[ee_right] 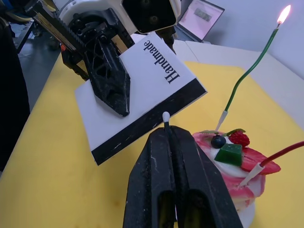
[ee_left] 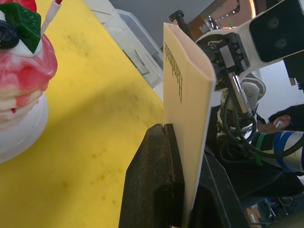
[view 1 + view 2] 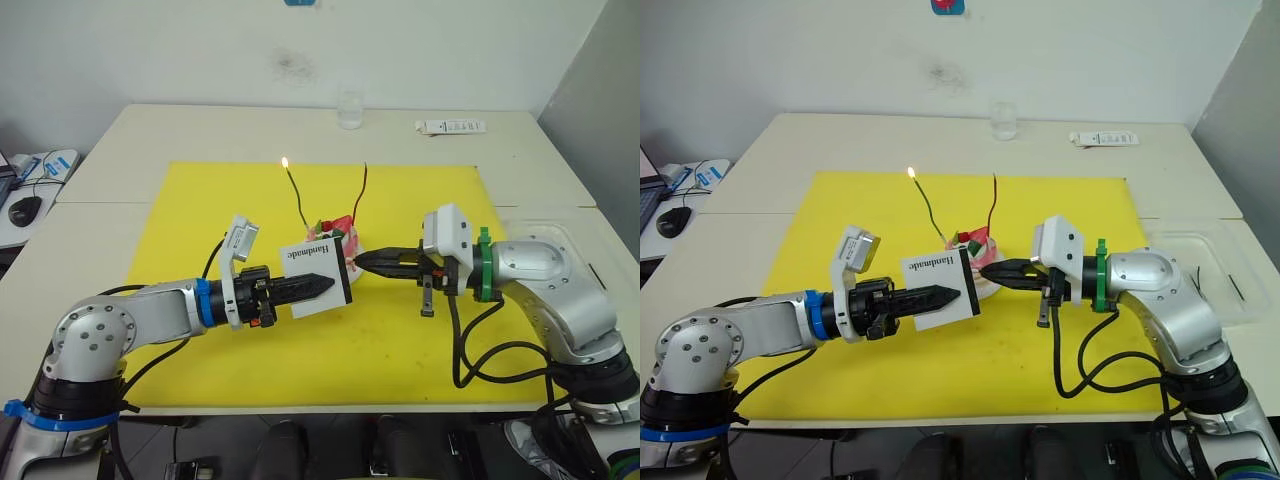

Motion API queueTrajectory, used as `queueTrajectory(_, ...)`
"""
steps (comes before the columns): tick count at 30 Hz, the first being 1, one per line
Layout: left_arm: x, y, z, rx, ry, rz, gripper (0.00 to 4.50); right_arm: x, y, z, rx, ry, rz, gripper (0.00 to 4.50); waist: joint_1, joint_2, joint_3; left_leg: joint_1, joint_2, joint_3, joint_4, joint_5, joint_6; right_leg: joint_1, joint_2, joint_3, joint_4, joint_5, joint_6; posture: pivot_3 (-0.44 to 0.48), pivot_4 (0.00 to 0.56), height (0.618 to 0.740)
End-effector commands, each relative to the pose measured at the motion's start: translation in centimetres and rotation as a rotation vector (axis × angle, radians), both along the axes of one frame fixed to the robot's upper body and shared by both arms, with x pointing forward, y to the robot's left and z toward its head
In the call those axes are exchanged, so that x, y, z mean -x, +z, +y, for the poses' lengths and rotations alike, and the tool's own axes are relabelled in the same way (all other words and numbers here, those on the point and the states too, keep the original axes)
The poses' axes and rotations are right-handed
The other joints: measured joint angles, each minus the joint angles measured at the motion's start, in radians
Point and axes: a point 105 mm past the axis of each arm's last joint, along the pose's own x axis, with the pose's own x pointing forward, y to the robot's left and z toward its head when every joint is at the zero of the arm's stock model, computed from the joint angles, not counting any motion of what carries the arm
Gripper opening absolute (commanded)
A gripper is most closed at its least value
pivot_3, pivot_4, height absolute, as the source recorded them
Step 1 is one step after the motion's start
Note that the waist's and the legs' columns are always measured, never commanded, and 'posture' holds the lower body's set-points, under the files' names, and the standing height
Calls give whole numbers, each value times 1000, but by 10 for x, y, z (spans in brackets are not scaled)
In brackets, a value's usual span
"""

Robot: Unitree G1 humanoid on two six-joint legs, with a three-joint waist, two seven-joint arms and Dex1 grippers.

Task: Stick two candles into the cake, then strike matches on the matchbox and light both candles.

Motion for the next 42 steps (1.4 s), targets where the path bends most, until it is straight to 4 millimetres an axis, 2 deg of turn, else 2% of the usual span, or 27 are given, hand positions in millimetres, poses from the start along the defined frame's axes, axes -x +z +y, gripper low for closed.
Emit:
queueTrajectory(1,5,9,-3,15,-23,-40,0,-1,11,3,-16,7,-70,23,0,0,0,0,0,0,0,0,0,0,0,0,0,0,0,0,150,740)
queueTrajectory(15,8,9,1,13,-21,-39,0,1,13,10,-2,34,-83,23,0,0,0,0,0,0,0,0,0,0,0,0,0,0,0,0,150,740)
queueTrajectory(18,6,11,1,15,-19,-45,0,9,7,15,54,98,-107,23,0,0,0,0,0,0,0,0,0,0,0,0,0,0,0,0,150,740)
queueTrajectory(20,2,13,1,18,-11,-55,0,30,-5,15,138,231,-76,23,0,0,0,0,0,0,0,0,0,0,0,0,0,0,0,0,150,740)
queueTrajectory(22,-1,14,2,19,-3,-64,0,53,-25,1,296,361,8,23,4,0,0,0,0,0,0,0,0,0,0,0,0,0,0,0,150,740)
queueTrajectory(23,-4,15,4,21,11,-66,0,62,-38,-23,446,394,65,23,9,0,0,-1,0,-2,0,0,0,0,0,-2,-1,0,0,0,150,740)
queueTrajectory(25,-8,15,8,28,36,-61,0,66,-44,-60,596,361,149,23,18,1,1,-2,-2,-3,1,0,1,1,-1,-3,-2,0,0,0,150,740)
queueTrajectory(27,-8,14,10,27,39,-60,0,64,-38,-70,597,323,180,23,15,1,1,-2,-3,-2,2,-2,3,2,-2,-2,-3,0,0,0,150,740)
queueTrajectory(29,-6,12,8,27,34,-57,0,53,-25,-65,511,263,171,23,-2,0,1,0,-1,0,2,-2,3,2,-1,-1,-3,0,0,0,150,740)
queueTrajectory(33,-6,13,6,29,25,-57,0,21,14,-36,232,135,66,23,-14,0,2,6,1,-2,0,1,-1,3,2,1,2,1,-2,0,150,740)
queueTrajectory(36,-6,14,5,27,16,-59,0,5,33,-21,114,70,-20,23,-7,0,2,6,1,-5,-1,3,-6,3,2,-2,2,2,-3,0,150,740)
queueTrajectory(42,-5,15,1,28,-1,-60,0,-3,38,-3,69,40,-92,23,2,0,2,0,-1,-4,0,3,-5,2,0,-2,0,2,-3,0,150,740)
